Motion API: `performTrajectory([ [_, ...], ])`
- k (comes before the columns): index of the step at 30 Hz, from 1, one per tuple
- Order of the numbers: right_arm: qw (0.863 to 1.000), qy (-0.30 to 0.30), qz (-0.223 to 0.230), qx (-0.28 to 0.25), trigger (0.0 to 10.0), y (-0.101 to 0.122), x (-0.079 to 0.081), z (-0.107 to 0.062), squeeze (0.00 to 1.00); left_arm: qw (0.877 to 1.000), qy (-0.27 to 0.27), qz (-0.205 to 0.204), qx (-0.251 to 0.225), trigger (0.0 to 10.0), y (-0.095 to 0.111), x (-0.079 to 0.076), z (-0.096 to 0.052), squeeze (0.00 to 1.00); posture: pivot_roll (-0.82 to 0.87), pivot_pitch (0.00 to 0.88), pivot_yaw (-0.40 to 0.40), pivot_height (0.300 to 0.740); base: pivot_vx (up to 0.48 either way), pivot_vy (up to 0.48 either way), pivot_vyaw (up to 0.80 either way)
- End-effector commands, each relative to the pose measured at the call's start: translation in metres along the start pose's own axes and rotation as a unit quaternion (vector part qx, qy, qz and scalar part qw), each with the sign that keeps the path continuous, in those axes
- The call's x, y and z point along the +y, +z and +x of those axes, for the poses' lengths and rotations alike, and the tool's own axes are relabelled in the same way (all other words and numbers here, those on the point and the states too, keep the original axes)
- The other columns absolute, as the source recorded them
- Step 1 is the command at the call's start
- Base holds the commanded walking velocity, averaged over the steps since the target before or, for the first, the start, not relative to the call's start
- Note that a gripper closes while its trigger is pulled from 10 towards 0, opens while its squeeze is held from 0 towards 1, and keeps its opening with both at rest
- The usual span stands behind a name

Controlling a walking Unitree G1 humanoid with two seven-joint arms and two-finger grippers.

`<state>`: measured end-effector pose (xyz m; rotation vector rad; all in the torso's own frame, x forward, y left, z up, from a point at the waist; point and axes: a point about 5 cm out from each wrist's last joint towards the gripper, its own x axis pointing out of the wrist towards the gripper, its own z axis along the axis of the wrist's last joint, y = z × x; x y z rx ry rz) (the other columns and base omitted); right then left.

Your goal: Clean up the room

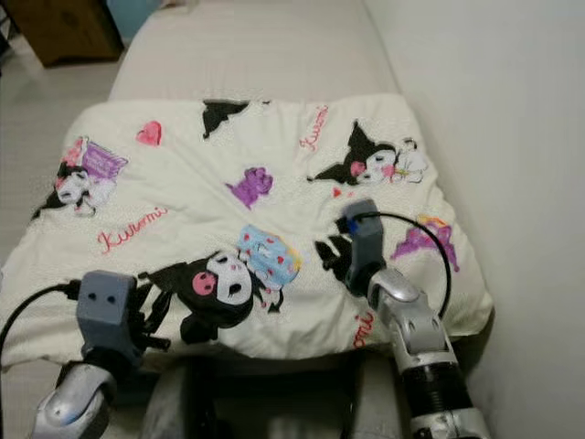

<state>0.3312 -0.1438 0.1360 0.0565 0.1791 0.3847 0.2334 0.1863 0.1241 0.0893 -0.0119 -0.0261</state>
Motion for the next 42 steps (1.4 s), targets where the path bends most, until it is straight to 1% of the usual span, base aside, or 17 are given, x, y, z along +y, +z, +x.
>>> performTrajectory([
  [1, 1.000, -0.016, 0.019, 0.000, 10.0, -0.006, 0.000, -0.003, 0.00, 1.000, 0.015, 0.005, 0.020, 10.0, -0.009, 0.003, -0.003, 0.00, -0.02, 0.126, 0.008, 0.576, 0.000, 0.000, 0.00],
  [3, 0.996, -0.078, 0.047, -0.003, 10.0, -0.026, -0.001, -0.011, 0.00, 0.999, 0.038, 0.009, 0.029, 10.0, -0.015, 0.000, 0.007, 0.00, -0.02, 0.097, 0.019, 0.576, 0.000, 0.000, 0.00],
  [4, 0.996, -0.078, 0.047, -0.003, 10.0, -0.026, -0.001, -0.011, 0.00, 0.999, 0.038, 0.009, 0.029, 10.0, -0.015, 0.000, 0.007, 0.00, -0.02, 0.097, 0.019, 0.576, 0.000, 0.000, 0.00],
  [5, 0.994, -0.099, 0.051, -0.001, 10.0, -0.038, 0.001, -0.014, 0.00, 0.999, 0.041, 0.006, 0.031, 10.0, -0.018, -0.003, 0.013, 0.00, -0.03, 0.090, 0.028, 0.576, 0.000, 0.000, 0.00],
  [6, 0.994, -0.099, 0.051, -0.001, 10.0, -0.038, 0.001, -0.014, 0.00, 0.999, 0.041, 0.006, 0.031, 10.0, -0.018, -0.003, 0.013, 0.00, -0.03, 0.090, 0.028, 0.576, 0.000, 0.000, 0.00],
  [7, 0.992, -0.117, 0.040, 0.001, 10.0, -0.048, 0.003, -0.017, 0.00, 0.998, 0.046, 0.006, 0.031, 10.0, -0.020, -0.005, 0.018, 0.00, -0.03, 0.084, 0.040, 0.576, 0.000, 0.000, 0.00],
  [8, 0.992, -0.117, 0.040, 0.001, 10.0, -0.048, 0.003, -0.017, 0.00, 0.998, 0.046, 0.006, 0.031, 10.0, -0.020, -0.005, 0.018, 0.00, -0.03, 0.084, 0.040, 0.576, 0.000, 0.000, 0.00],
  [9, 0.991, -0.131, 0.034, 0.005, 10.0, -0.058, 0.005, -0.018, 0.00, 0.999, 0.044, 0.009, 0.031, 10.0, -0.021, -0.009, 0.023, 0.00, -0.04, 0.076, 0.053, 0.576, 0.000, 0.000, 0.00],
  [10, 0.991, -0.128, 0.038, 0.009, 10.0, -0.065, 0.007, -0.017, 0.00, 0.999, 0.041, 0.012, 0.028, 10.0, -0.021, -0.012, 0.027, 0.00, -0.04, 0.072, 0.057, 0.576, 0.000, 0.000, 0.00],
  [14, 0.991, -0.128, 0.039, 0.014, 10.0, -0.069, 0.009, -0.017, 0.00, 0.999, 0.039, 0.015, 0.028, 10.0, -0.022, -0.014, 0.030, 0.00, -0.04, 0.072, 0.054, 0.576, 0.000, 0.000, 0.00],
  [17, 0.991, -0.123, 0.046, 0.017, 10.0, -0.074, 0.014, -0.016, 0.00, 0.999, 0.028, 0.025, 0.022, 10.0, -0.023, -0.017, 0.032, 0.00, -0.05, 0.048, 0.039, 0.581, 0.000, 0.000, 0.00],
  [21, 0.990, -0.128, 0.051, 0.019, 10.0, -0.080, 0.018, -0.016, 0.00, 0.999, 0.014, 0.034, 0.024, 10.0, -0.036, -0.015, 0.030, 0.00, -0.06, 0.032, 0.019, 0.596, 0.000, 0.000, 0.00],
  [23, 0.991, -0.123, 0.041, 0.029, 10.0, -0.086, 0.020, -0.015, 0.00, 0.998, 0.026, 0.028, 0.040, 10.0, -0.046, -0.013, 0.030, 0.00, -0.06, 0.025, 0.013, 0.606, 0.000, 0.000, 0.00],
  [25, 0.992, -0.115, 0.030, 0.031, 10.0, -0.088, 0.023, -0.014, 0.00, 0.998, 0.032, 0.028, 0.051, 10.0, -0.051, -0.014, 0.030, 0.00, -0.06, 0.023, 0.014, 0.616, 0.000, 0.000, 0.00],
  [30, 0.993, -0.113, 0.023, 0.025, 10.0, -0.088, 0.024, -0.011, 0.00, 0.998, 0.032, 0.031, 0.051, 10.0, -0.053, -0.016, 0.029, 0.00, -0.06, 0.021, 0.027, 0.631, 0.000, 0.000, 0.00],
  [34, 0.992, -0.118, 0.026, 0.021, 10.0, -0.088, 0.023, -0.009, 0.00, 0.998, 0.036, 0.037, 0.041, 10.0, -0.054, -0.017, 0.025, 0.00, -0.05, 0.013, 0.029, 0.651, 0.000, 0.000, 0.00],
  [42, 0.993, -0.116, 0.024, 0.015, 10.0, -0.086, 0.021, -0.008, 0.00, 0.998, 0.031, 0.042, 0.031, 10.0, -0.056, -0.019, 0.021, 0.00, -0.05, 0.000, 0.029, 0.671, 0.000, 0.000, 0.00],
])
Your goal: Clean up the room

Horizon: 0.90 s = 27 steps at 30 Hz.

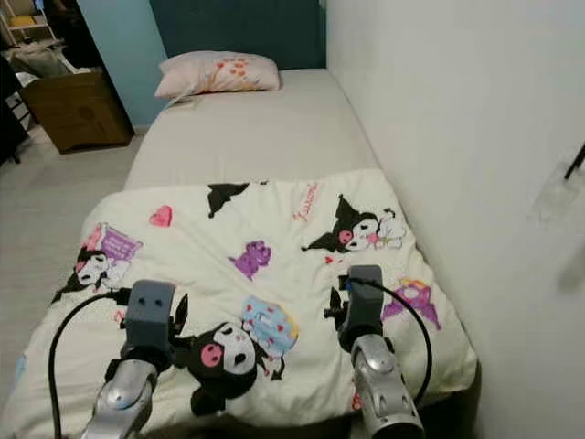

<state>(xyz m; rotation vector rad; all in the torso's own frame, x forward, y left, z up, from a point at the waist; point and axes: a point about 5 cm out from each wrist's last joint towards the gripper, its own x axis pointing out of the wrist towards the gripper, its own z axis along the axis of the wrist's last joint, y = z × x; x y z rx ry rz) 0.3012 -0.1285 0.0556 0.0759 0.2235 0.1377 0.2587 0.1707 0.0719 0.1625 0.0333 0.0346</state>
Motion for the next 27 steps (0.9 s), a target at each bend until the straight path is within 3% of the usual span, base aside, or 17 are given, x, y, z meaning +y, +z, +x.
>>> performTrajectory([
  [1, 1.000, 0.006, -0.001, 0.000, 10.0, -0.002, 0.003, 0.000, 0.00, 1.000, 0.002, 0.005, 0.007, 10.0, -0.005, 0.000, -0.004, 0.00, -0.05, 0.000, 0.029, 0.671, 0.000, 0.000, 0.00],
  [15, 0.999, 0.042, 0.001, -0.005, 10.0, -0.003, 0.009, 0.002, 0.00, 1.000, 0.017, 0.005, -0.014, 10.0, 0.000, 0.000, -0.009, 0.00, -0.04, 0.000, 0.025, 0.731, 0.000, 0.000, 0.00],
  [22, 0.999, 0.048, 0.004, -0.005, 10.0, -0.004, 0.010, 0.002, 0.00, 1.000, 0.022, 0.005, -0.017, 10.0, -0.001, 0.000, -0.012, 0.00, -0.04, 0.000, 0.024, 0.740, 0.000, 0.000, 0.00],
  [27, 0.998, 0.059, 0.033, -0.004, 10.0, -0.006, 0.012, 0.000, 0.00, 1.000, 0.024, 0.000, -0.018, 10.0, -0.001, -0.001, -0.013, 0.00, -0.04, 0.000, 0.025, 0.740, 0.000, 0.000, 0.00],
])
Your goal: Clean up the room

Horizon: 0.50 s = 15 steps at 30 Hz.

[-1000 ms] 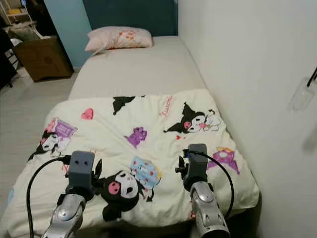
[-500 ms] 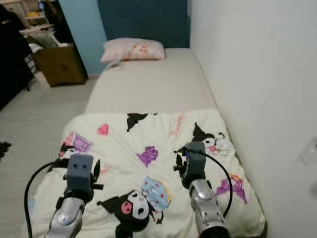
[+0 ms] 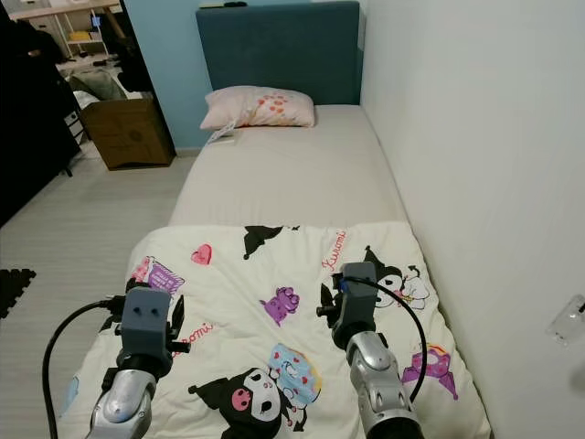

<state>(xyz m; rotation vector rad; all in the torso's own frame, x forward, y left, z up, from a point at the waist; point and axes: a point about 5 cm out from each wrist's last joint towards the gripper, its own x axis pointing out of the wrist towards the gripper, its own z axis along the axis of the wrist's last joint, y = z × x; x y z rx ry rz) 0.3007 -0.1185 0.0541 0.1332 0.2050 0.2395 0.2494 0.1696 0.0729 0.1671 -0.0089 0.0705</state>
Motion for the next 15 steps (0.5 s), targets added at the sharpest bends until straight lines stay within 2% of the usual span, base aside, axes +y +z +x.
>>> performTrajectory([
  [1, 1.000, 0.005, 0.011, 0.005, 10.0, -0.004, 0.002, -0.001, 0.00, 1.000, 0.004, -0.002, 0.002, 10.0, -0.002, -0.001, -0.003, 0.00, -0.04, 0.000, 0.025, 0.740, 0.000, 0.000, 0.00],
  [11, 0.999, 0.015, 0.026, 0.029, 10.0, -0.017, 0.008, -0.003, 0.00, 0.999, -0.023, 0.001, 0.042, 10.0, -0.018, -0.007, -0.006, 0.00, -0.04, 0.000, 0.022, 0.740, 0.000, 0.000, 0.00],
  [12, 0.999, 0.004, 0.015, 0.050, 10.0, -0.024, 0.006, -0.002, 0.00, 0.998, -0.031, 0.004, 0.055, 10.0, -0.023, -0.008, -0.005, 0.00, -0.04, 0.000, 0.021, 0.740, 0.000, 0.000, 0.00],
  [15, 0.998, -0.004, 0.008, 0.060, 10.0, -0.027, 0.003, -0.001, 0.00, 0.998, -0.031, 0.000, 0.061, 10.0, -0.025, -0.009, -0.003, 0.00, -0.04, 0.000, 0.021, 0.740, 0.000, 0.000, 0.00],
])
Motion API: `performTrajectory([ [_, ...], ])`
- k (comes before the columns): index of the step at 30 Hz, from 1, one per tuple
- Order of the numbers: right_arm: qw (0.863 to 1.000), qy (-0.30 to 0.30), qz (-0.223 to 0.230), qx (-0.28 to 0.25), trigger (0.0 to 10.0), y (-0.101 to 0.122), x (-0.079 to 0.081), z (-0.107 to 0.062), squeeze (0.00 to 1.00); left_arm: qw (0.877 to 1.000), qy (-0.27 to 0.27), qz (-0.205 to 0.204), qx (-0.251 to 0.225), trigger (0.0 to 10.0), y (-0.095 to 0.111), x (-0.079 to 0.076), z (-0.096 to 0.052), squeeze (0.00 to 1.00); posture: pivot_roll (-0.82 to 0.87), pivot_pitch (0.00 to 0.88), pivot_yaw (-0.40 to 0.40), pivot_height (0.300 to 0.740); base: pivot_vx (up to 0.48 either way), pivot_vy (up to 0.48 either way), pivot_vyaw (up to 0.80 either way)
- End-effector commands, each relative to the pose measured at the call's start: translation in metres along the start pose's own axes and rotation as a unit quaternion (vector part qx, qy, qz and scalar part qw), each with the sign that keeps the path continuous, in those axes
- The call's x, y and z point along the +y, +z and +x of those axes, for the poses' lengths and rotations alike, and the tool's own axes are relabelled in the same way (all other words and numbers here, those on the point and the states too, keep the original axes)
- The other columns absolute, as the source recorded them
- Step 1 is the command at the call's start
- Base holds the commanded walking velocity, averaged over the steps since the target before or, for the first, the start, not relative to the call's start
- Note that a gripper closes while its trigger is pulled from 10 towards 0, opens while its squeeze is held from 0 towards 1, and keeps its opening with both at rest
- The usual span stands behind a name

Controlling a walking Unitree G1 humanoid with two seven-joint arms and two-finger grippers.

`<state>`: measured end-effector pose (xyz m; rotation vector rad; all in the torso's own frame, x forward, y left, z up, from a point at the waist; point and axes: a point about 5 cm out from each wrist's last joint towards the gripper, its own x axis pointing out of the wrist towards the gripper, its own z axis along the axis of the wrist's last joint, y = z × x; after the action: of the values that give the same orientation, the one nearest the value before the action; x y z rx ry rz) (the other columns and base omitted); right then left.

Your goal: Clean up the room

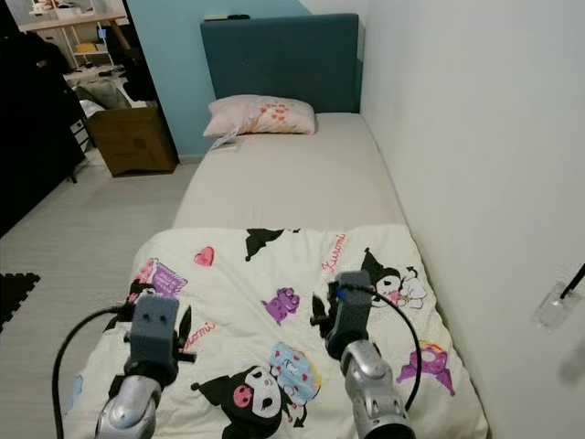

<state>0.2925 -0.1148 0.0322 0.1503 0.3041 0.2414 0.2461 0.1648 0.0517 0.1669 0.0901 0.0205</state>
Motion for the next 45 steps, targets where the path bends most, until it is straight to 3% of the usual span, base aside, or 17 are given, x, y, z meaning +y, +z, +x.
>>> performTrajectory([
  [1, 1.000, -0.004, -0.006, 0.012, 10.0, -0.0032, 0.0008, 0.0017, 0.00, 1.000, -0.003, -0.002, 0.014, 10.0, -0.0046, -0.0005, 0.0010, 0.00, -0.04, 0.000, 0.021, 0.740, 0.000, 0.000, 0.00],
  [10, 0.999, -0.002, -0.023, 0.024, 10.0, -0.0046, 0.0023, 0.0044, 0.00, 1.000, -0.009, -0.022, 0.011, 10.0, -0.0034, -0.0059, 0.0010, 0.00, -0.04, 0.000, 0.015, 0.740, 0.000, 0.000, 0.00],
  [45, 0.999, 0.009, -0.018, 0.033, 10.0, -0.0094, 0.0071, 0.0064, 0.00, 1.000, 0.001, -0.024, 0.006, 10.0, -0.0032, -0.0047, -0.0050, 0.00, -0.03, 0.000, 0.007, 0.740, 0.000, -0.014, 0.00],
])
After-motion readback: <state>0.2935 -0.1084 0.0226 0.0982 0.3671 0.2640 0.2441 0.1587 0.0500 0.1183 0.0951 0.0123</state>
